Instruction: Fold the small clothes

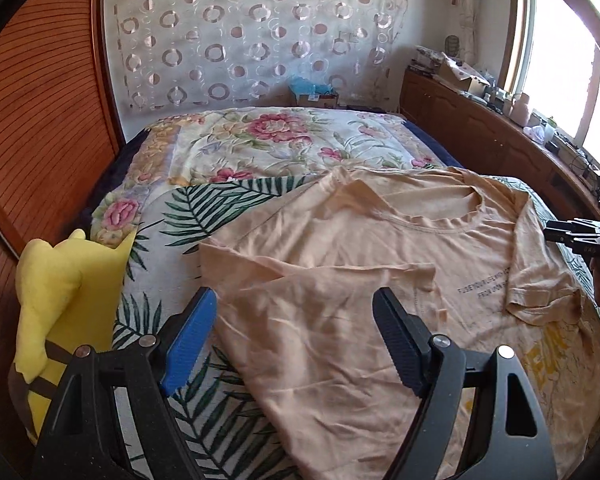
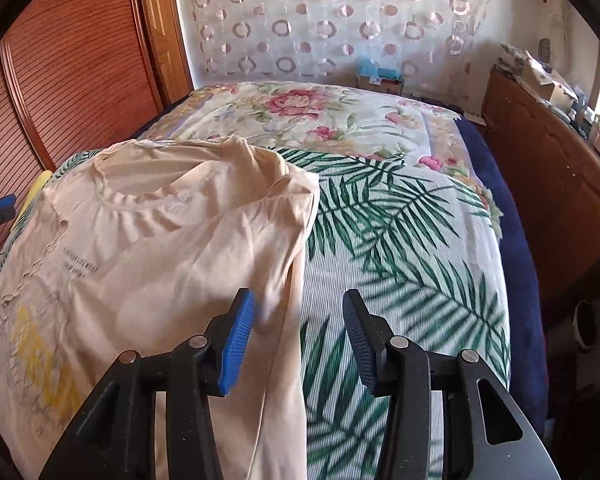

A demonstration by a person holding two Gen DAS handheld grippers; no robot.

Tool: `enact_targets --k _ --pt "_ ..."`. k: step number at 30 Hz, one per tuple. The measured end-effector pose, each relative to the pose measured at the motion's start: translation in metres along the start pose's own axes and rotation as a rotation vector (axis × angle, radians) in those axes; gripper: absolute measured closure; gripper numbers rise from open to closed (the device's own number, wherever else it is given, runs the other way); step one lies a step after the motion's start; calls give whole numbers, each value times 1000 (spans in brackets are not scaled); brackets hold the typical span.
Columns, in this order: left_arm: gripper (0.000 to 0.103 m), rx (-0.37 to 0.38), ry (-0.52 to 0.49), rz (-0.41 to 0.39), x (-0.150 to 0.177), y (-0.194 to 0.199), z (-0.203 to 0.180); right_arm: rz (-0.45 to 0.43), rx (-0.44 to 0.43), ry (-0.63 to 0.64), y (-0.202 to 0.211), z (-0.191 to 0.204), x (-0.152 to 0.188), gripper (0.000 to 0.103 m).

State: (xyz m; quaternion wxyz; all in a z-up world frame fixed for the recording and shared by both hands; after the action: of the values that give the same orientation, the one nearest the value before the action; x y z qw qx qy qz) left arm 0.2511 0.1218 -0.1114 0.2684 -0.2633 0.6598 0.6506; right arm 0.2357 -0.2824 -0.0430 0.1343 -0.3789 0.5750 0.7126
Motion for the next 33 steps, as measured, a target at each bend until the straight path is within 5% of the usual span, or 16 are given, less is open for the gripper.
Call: enact_targets --k 12,20,28,33 --pt "22 -59 15 84 -1 -51 36 28 -26 55 -39 -1 -35 53" --pt "21 -58 9 101 -2 -59 35 -19 -21 74 -40 -1 -22 49" --pt "1 -85 27 127 -3 -65 39 -10 -22 75 -39 0 -24 48" --pt "0 -92 37 133 -3 -68 45 3 -46 88 -45 -4 -34 48"
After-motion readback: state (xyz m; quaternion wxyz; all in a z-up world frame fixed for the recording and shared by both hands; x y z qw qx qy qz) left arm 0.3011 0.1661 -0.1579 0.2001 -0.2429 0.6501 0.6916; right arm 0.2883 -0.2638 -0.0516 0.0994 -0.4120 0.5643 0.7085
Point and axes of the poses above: each gripper's, at about its wrist camera, not at the fingertips, and y roughly against the way its jaws point, z to its left, x to its underside, the point moved 4 cm from there along -y, roughly the way its jaws point, and after that the axes turned 4 degrees about -x, right-handed, at the moved point
